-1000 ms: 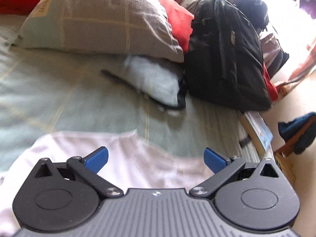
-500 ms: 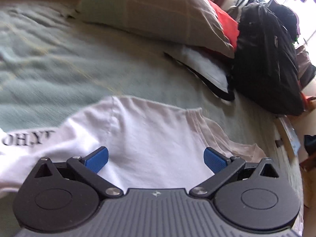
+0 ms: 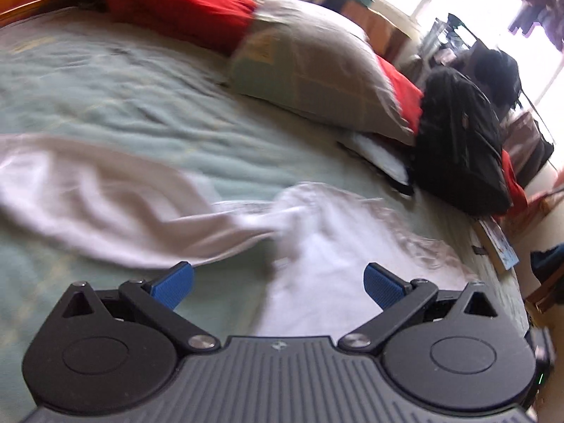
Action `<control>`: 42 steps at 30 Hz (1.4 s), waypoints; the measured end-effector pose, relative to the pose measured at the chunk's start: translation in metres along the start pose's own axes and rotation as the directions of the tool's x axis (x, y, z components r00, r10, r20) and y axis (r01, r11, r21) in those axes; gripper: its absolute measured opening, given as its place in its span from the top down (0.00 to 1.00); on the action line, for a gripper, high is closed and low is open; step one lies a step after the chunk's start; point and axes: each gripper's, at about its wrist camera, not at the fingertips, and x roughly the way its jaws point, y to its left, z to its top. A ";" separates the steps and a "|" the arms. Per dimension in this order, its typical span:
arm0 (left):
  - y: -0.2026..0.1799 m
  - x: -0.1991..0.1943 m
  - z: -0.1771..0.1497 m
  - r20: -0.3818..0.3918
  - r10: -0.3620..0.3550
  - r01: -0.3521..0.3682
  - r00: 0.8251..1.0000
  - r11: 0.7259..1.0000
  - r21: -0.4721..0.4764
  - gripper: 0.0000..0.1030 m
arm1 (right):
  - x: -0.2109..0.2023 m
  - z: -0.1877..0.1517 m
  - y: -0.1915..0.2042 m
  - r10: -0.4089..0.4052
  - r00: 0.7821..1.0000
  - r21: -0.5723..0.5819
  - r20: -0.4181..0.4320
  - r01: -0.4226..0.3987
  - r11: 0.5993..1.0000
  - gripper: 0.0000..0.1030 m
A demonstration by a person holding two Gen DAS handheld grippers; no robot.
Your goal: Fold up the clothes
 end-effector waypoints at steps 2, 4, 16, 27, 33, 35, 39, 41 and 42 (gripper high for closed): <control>0.029 -0.011 -0.006 0.017 0.015 -0.014 1.000 0.999 -0.033 0.01 | 0.002 0.007 0.003 -0.030 0.999 0.024 -0.028 0.031 0.999 0.00; 0.052 -0.012 -0.009 0.041 0.013 -0.010 0.999 0.998 -0.058 0.01 | 0.001 0.022 0.009 -0.048 0.996 0.052 -0.081 0.053 0.997 0.00; 0.145 0.011 -0.018 0.123 -0.079 0.097 0.989 0.983 -0.153 0.01 | 0.024 0.092 0.102 0.175 0.984 0.026 0.010 -0.175 0.984 0.00; 0.212 0.038 0.024 0.246 -0.148 0.212 0.958 0.942 -0.260 0.01 | 0.021 0.075 0.128 0.140 0.990 0.010 0.009 -0.140 0.990 0.00; 0.214 0.052 0.049 0.258 -0.113 0.183 0.960 0.946 -0.269 0.03 | 0.014 0.062 0.120 0.142 0.990 0.101 0.000 -0.141 0.985 0.00; 0.215 0.056 0.053 0.265 -0.124 0.197 0.956 0.943 -0.267 0.03 | 0.014 0.057 0.116 0.136 0.991 0.131 -0.003 -0.135 0.982 0.00; 0.225 0.061 0.054 0.284 -0.168 0.236 0.944 0.945 -0.227 0.07 | 0.014 0.049 0.106 0.125 0.992 0.178 -0.008 -0.122 0.976 0.00; 0.235 0.062 0.058 0.298 -0.140 0.224 0.944 0.937 -0.270 0.28 | 0.013 0.047 0.102 0.115 0.993 0.193 -0.006 -0.112 0.975 0.00; 0.240 0.063 0.059 0.296 -0.118 0.210 0.948 0.930 -0.301 0.35 | 0.012 0.047 0.100 0.108 0.994 0.198 -0.005 -0.105 0.975 0.00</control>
